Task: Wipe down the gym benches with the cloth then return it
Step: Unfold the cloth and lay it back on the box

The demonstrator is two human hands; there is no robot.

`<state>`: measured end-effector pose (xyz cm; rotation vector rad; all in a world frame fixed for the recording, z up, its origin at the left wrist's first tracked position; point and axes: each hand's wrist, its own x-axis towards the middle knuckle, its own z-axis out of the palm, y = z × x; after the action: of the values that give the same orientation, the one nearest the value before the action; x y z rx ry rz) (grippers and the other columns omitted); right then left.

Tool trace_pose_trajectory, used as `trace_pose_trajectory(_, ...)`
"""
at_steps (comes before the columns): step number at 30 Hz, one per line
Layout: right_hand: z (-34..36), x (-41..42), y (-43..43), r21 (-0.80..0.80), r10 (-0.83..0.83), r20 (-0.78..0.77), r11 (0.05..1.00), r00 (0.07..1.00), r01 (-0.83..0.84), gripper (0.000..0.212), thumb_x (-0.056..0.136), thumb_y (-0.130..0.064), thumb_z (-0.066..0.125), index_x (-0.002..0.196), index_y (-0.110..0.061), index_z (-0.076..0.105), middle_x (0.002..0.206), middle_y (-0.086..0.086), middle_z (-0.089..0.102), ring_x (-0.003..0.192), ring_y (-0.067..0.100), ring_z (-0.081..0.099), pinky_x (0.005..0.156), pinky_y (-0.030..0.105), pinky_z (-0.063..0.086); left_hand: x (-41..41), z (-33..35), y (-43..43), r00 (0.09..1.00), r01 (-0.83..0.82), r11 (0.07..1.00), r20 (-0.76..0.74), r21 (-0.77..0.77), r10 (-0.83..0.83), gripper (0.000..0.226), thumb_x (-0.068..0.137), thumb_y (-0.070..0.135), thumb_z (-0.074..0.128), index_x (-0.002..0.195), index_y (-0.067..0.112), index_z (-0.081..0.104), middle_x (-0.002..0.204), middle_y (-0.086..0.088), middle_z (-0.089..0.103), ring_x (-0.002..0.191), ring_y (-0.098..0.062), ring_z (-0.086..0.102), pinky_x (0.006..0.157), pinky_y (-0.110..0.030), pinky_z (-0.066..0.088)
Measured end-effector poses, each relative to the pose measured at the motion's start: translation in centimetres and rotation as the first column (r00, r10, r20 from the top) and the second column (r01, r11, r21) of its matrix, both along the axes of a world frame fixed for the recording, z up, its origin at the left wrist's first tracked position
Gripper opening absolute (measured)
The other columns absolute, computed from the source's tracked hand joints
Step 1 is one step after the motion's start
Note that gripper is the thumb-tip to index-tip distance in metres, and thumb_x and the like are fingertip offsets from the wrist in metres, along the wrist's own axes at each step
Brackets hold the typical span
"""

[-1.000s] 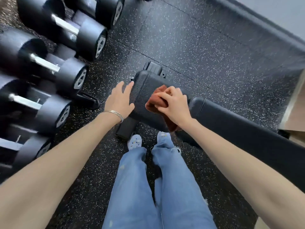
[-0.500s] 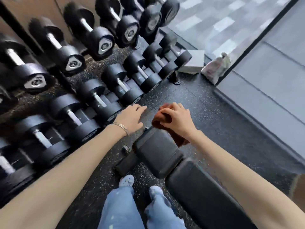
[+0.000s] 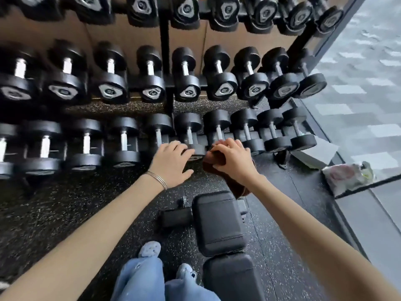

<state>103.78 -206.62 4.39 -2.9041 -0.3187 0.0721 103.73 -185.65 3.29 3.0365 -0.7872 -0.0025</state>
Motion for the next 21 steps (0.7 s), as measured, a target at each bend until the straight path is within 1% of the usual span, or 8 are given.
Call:
trace_pose_trajectory(6, 0.4, 1.2, 8.0, 0.104, 0.185, -0.003, 0.977, 0.983, -0.184, 0.053, 0.072, -0.030, 0.076, 0.121, -0.026, 0.056, 0.118, 0.005, 0.046, 0.114, 0.028, 0.040, 0.086, 0.046, 0.044, -4.0, 0.6, 8.1, 0.971, -0.240, 0.971, -0.012, 0.001, 0.240, 0.058, 0.090, 0.052, 0.043, 0.140, 0.024, 0.038, 0.144, 0.000, 0.040, 0.138, -0.021, 0.027, 0.111, -0.039, 0.022)
trace_pose_trajectory(8, 0.7, 1.4, 11.1, 0.131, 0.241, -0.009, 0.962, 0.970, -0.238, 0.053, 0.073, -0.030, 0.076, 0.121, -0.027, 0.056, 0.117, 0.004, 0.044, 0.114, 0.027, 0.039, 0.086, 0.045, 0.042, -5.2, 0.7, 11.1, 0.952, -0.306, 0.952, -0.008, 0.007, 0.306, 0.056, 0.090, 0.052, 0.043, 0.140, 0.026, 0.037, 0.144, 0.002, 0.039, 0.138, -0.020, 0.026, 0.113, -0.040, 0.019)
trace_pose_trajectory(12, 0.9, 0.8, 18.4, 0.215, 0.373, -0.003, 0.906, 0.928, -0.363, 0.055, 0.071, -0.028, 0.077, 0.122, -0.025, 0.057, 0.119, 0.006, 0.044, 0.116, 0.028, 0.039, 0.091, 0.043, 0.041, -8.1, 1.1, 16.6, 0.913, -0.408, 0.912, 0.003, -0.047, 0.408, 0.049, 0.089, 0.049, 0.047, 0.134, 0.029, 0.046, 0.139, 0.006, 0.046, 0.137, -0.017, 0.029, 0.113, -0.041, 0.014)
trace_pose_trajectory(15, 0.8, -0.7, 24.4, 0.299, 0.426, -0.015, 0.865, 0.905, -0.403, 0.058, 0.069, -0.024, 0.079, 0.123, -0.022, 0.057, 0.116, 0.007, 0.045, 0.114, 0.028, 0.041, 0.093, 0.040, 0.040, -10.8, 0.9, 20.5, 0.867, -0.495, 0.867, 0.024, -0.067, 0.497, 0.044, 0.090, 0.048, 0.048, 0.130, 0.029, 0.052, 0.132, 0.008, 0.053, 0.135, -0.014, 0.032, 0.114, -0.041, 0.012)
trace_pose_trajectory(18, 0.0, -2.7, 30.1, 0.391, 0.477, -0.078, 0.823, 0.876, -0.413, 0.057, 0.067, -0.018, 0.079, 0.119, -0.019, 0.058, 0.112, 0.010, 0.045, 0.109, 0.028, 0.043, 0.096, 0.043, 0.040, -13.7, 0.1, 24.9, 0.816, -0.572, 0.815, 0.040, -0.090, 0.577, 0.043, 0.089, 0.048, 0.049, 0.126, 0.028, 0.055, 0.127, 0.007, 0.058, 0.132, -0.014, 0.038, 0.113, -0.041, 0.013)
trace_pose_trajectory(21, -0.8, -5.2, 35.2, 0.431, 0.540, -0.130, 0.786, 0.832, -0.443, 0.053, 0.065, -0.010, 0.076, 0.115, -0.018, 0.058, 0.116, 0.013, 0.051, 0.106, 0.026, 0.041, 0.098, 0.039, 0.037, -16.7, -0.6, 29.6, 0.776, -0.625, 0.771, 0.018, -0.121, 0.631, 0.044, 0.088, 0.049, 0.050, 0.126, 0.028, 0.055, 0.127, 0.005, 0.058, 0.131, -0.014, 0.039, 0.112, -0.040, 0.017)
